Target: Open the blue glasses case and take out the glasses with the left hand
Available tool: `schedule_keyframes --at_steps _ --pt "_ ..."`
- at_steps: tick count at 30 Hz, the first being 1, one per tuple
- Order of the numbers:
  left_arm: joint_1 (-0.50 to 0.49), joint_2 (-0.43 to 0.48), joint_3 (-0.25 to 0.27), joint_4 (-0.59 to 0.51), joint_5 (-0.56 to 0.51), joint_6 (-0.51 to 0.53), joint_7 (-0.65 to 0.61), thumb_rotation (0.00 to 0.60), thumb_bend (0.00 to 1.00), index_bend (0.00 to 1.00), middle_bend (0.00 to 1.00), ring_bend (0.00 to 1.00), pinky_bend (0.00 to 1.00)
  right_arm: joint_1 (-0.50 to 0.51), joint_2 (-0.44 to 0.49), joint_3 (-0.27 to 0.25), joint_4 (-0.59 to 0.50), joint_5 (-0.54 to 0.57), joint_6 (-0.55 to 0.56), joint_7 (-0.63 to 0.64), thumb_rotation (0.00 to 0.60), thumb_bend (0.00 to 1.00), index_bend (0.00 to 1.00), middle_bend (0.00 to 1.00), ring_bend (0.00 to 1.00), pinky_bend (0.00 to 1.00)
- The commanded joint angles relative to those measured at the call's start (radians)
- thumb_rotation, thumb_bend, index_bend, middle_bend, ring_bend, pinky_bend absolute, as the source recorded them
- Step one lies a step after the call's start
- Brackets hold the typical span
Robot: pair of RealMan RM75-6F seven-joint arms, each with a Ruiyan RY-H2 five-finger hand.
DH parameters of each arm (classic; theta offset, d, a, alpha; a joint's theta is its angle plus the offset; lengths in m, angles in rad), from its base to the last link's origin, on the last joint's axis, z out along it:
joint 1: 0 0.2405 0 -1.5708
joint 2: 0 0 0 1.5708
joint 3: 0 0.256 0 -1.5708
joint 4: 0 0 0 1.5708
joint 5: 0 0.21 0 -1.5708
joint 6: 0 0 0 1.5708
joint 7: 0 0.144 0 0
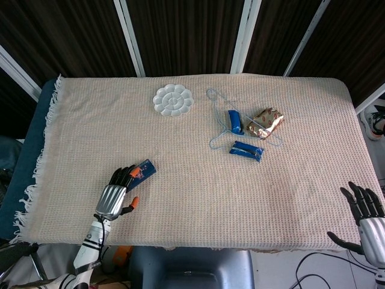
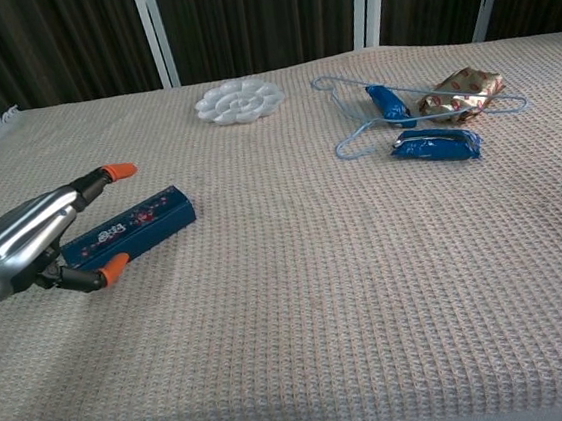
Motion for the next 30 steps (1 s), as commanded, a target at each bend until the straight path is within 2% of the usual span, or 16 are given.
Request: schedule_keyframes --at_steps 1,7,15,23,30 --pt "-0.028 -0.040 -0.021 0.044 -0.045 -0.029 0.023 0.600 0.38 0.00 0.00 0.00 0.00 0.000 0.002 0.001 0.000 0.001 0.000 0.003 0.600 0.13 0.00 0.00 0.00 0.00" --pt "-0.045 -0.077 -0.038 0.080 -0.082 -0.015 0.067 0.600 0.38 0.11 0.00 0.00 0.00 0.002 0.005 0.002 0.000 0.005 -0.004 0.010 0.600 0.13 0.00 0.00 0.00 0.00" --pt "-0.049 -0.096 -0.046 0.105 -0.117 0.003 0.114 0.600 0.38 0.18 0.00 0.00 0.00 0.001 0.007 0.001 0.001 0.002 0.000 0.017 0.600 0.13 0.00 0.00 0.00 0.00" --pt "-0.056 -0.097 -0.053 0.105 -0.177 -0.001 0.171 0.600 0.38 0.21 0.00 0.00 0.00 -0.001 0.008 0.001 0.003 -0.002 0.006 0.024 0.600 0.13 0.00 0.00 0.00 0.00" --pt "-0.061 -0.108 -0.053 0.125 -0.188 0.019 0.184 0.600 0.38 0.22 0.00 0.00 0.00 -0.002 0.010 0.000 0.005 -0.004 0.008 0.030 0.600 0.13 0.00 0.00 0.00 0.00"
